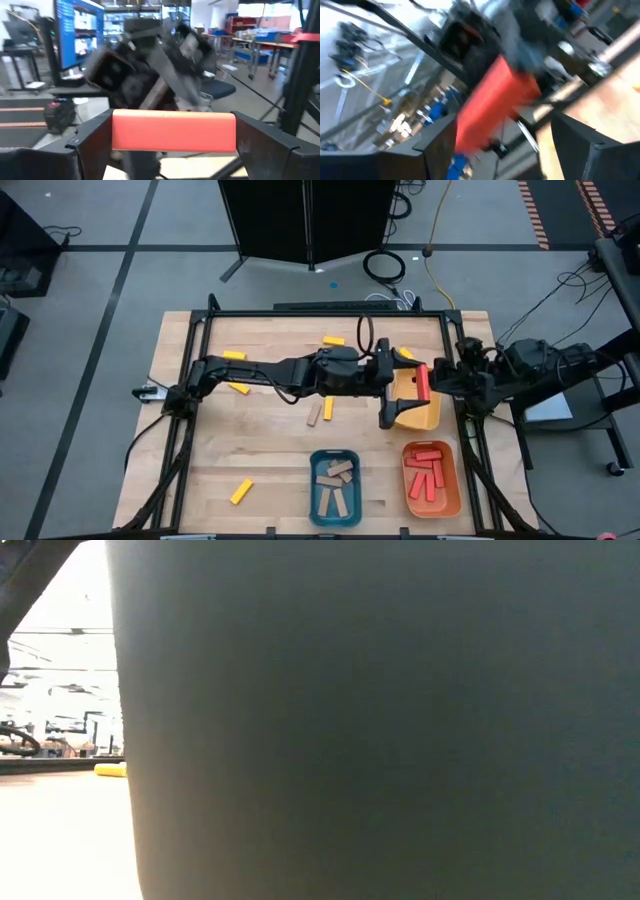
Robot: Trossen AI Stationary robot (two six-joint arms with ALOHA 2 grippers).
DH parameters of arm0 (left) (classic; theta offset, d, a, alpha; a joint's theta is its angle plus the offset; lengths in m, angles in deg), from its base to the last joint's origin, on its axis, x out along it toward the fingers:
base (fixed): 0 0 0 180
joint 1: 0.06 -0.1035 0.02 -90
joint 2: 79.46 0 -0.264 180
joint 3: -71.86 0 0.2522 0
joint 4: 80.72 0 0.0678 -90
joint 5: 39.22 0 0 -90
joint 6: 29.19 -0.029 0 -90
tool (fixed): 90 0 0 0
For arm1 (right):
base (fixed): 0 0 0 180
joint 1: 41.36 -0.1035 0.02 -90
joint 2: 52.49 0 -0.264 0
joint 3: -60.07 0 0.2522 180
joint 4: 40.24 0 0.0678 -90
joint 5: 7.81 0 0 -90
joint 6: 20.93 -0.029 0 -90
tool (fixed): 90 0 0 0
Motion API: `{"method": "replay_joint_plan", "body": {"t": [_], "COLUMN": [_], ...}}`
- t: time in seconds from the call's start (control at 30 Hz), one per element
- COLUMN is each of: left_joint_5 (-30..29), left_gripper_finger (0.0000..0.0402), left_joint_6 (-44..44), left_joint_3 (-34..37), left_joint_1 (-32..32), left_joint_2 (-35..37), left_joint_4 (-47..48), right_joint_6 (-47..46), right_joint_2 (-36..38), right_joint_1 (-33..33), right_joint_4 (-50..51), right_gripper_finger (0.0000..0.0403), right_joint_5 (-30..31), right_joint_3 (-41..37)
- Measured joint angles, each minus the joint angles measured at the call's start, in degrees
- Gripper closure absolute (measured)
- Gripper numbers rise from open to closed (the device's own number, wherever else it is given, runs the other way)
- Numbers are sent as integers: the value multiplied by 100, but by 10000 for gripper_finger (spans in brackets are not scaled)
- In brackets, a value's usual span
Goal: Sort blocks
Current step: Put the orange block into the orange bin
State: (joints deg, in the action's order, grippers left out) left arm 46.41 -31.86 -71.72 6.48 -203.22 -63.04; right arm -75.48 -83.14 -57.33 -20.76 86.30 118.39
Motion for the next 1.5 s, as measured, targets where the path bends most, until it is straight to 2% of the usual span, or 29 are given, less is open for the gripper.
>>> {"method": "replay_joint_plan", "body": {"t": [0.1, 0.67, 0.8, 1.0, 1.2, 1.33, 1.5], "left_joint_5": [150, 182, 182, 146, 82, 82, 80], "left_gripper_finger": [61, 61, 61, 61, 61, 55, 31], "left_joint_6": [37, -522, -1081, -2232, -2385, -2424, -2347], "left_joint_3": [12, 13, 12, 13, 13, 13, 13], "left_joint_1": [16, 40, 40, 76, 75, 78, 84], "left_joint_2": [-18, -13, -13, -13, -13, -13, -13], "left_joint_4": [6, -229, -224, -216, -232, -244, -237], "right_joint_6": [70, 146, 147, 131, 88, 53, 97], "right_joint_2": [-66, -374, -376, -374, -370, -370, -372], "right_joint_1": [5, 2, 2, -2, -2, -2, -2], "right_joint_4": [-245, -686, -764, -787, -845, -870, -877], "right_gripper_finger": [162, 181, 213, 286, 351, 367, 355], "right_joint_5": [43, 34, 6, -37, -27, -16, -10], "right_joint_3": [2, 2, 2, 2, 2, 2, 2]}}
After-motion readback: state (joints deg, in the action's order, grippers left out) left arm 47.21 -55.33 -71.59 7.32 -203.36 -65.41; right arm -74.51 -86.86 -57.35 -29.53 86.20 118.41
